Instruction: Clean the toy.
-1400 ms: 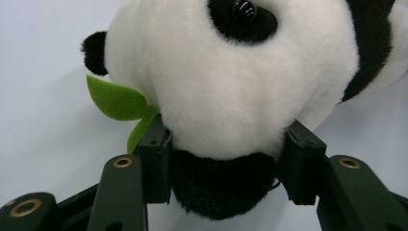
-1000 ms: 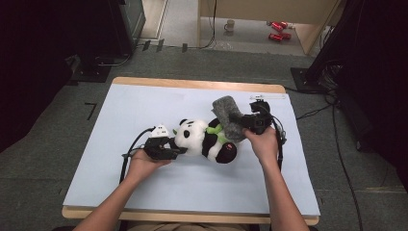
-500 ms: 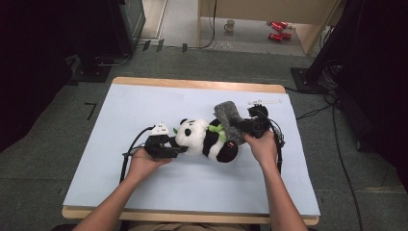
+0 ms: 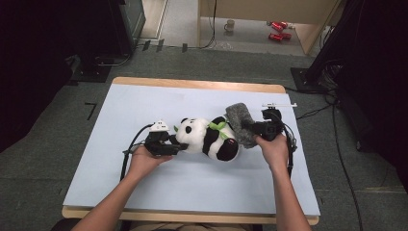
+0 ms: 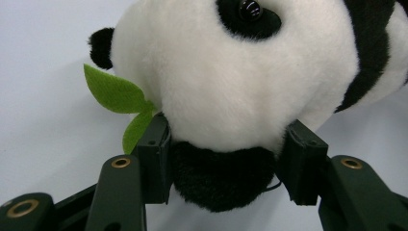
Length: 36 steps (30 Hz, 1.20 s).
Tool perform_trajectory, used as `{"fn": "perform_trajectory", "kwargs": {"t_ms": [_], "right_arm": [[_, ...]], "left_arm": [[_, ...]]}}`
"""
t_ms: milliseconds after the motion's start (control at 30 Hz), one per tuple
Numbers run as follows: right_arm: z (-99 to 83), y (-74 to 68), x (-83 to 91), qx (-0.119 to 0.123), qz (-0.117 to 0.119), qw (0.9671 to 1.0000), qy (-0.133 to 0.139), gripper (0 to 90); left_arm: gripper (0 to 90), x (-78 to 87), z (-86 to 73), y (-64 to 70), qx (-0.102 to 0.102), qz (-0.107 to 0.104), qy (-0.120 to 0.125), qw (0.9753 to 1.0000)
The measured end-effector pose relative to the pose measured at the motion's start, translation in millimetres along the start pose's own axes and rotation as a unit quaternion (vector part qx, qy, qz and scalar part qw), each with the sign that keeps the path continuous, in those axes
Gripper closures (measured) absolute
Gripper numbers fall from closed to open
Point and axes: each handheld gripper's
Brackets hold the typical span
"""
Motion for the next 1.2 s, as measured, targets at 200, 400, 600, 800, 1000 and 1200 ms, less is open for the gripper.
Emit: {"fn": "perform_trajectory", "kwargs": {"t_ms": [200,400,600,800,1000,1200], "right_arm": [[-4.6,8.1,10.3,-0.010,-0.027,0.9996,-0.005,77.6],[-3.4,7.4,27.5,-0.013,-0.037,0.9992,0.010,77.8],[5.3,-19.8,33.8,0.020,-0.004,0.9994,0.027,77.7],[7.6,-38.5,24.1,0.040,0.028,0.9986,0.019,77.8],[4.5,-48.3,2.1,0.055,0.048,0.9973,-0.003,77.7],[-4.8,-43.8,-18.2,0.045,0.047,0.9972,-0.036,77.7]], "left_arm": [[46.2,-0.5,1.3,-1.2,0.007,-0.001,-0.002,1.0000],[46.1,-0.9,1.6,-1.7,0.009,-0.003,-0.003,1.0000],[46.0,-1.1,1.4,-1.0,0.009,-0.002,-0.003,1.0000],[45.9,-1.1,1.2,-0.8,0.009,-0.002,-0.003,1.0000],[45.7,-1.9,0.5,-0.2,0.004,-0.001,-0.005,1.0000],[45.7,-2.3,0.0,1.2,-0.003,0.005,-0.012,0.9999]]}}
Point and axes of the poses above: each handheld gripper's, and its own axes: x roughly backward along the jaws, z roughly out of its top, y roughly to its right, and after that the axes turned 9 degrees about z, right-handed
